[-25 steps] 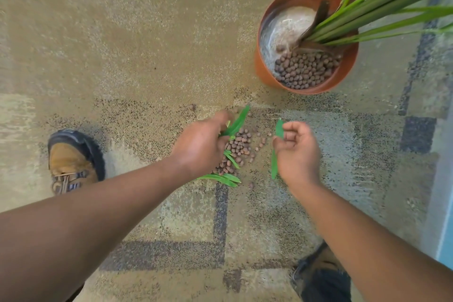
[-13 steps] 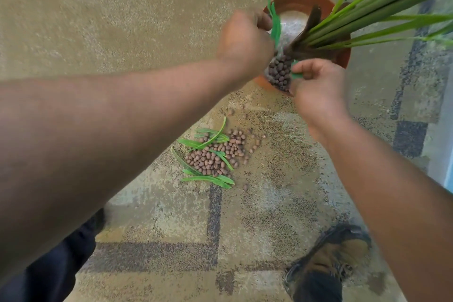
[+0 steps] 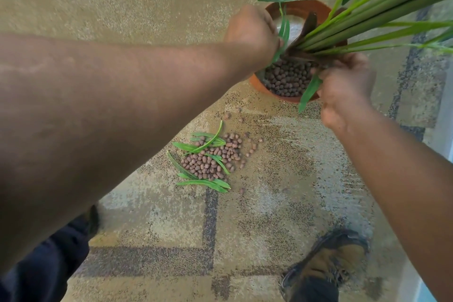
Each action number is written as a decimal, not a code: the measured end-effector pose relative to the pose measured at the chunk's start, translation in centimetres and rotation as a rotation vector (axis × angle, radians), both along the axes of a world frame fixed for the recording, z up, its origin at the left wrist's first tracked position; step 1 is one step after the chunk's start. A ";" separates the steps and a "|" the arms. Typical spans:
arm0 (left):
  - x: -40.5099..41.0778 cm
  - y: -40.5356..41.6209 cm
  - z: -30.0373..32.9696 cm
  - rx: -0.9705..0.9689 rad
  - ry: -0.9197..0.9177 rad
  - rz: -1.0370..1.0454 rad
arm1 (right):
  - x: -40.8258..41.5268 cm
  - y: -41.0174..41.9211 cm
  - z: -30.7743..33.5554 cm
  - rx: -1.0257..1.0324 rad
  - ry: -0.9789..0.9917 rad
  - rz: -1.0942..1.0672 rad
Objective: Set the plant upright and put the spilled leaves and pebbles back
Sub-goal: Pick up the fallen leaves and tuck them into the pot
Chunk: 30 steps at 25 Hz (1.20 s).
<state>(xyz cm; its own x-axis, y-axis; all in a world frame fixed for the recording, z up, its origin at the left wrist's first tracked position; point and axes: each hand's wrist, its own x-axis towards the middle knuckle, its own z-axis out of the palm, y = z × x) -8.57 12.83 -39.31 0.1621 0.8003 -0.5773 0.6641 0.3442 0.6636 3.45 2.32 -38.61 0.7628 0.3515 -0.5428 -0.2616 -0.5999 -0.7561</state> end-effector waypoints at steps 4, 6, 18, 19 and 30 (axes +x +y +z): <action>-0.1 -0.1 -0.2 0.009 0.026 -0.010 | 1.1 1.2 -0.4 0.035 -0.104 -0.163; -0.2 0.0 -0.2 0.026 0.083 -0.049 | 1.6 1.8 -0.7 0.099 -0.112 -0.168; -3.1 -2.6 -1.2 0.296 0.078 -0.690 | 3.6 0.2 -2.0 -0.269 -0.164 0.477; -3.5 -2.9 -1.4 0.335 0.054 -0.715 | 3.3 0.1 -2.1 -0.276 -0.136 0.506; -17.2 -12.2 -7.4 0.001 0.289 -0.484 | -9.1 -9.3 -3.2 -0.251 -0.147 0.757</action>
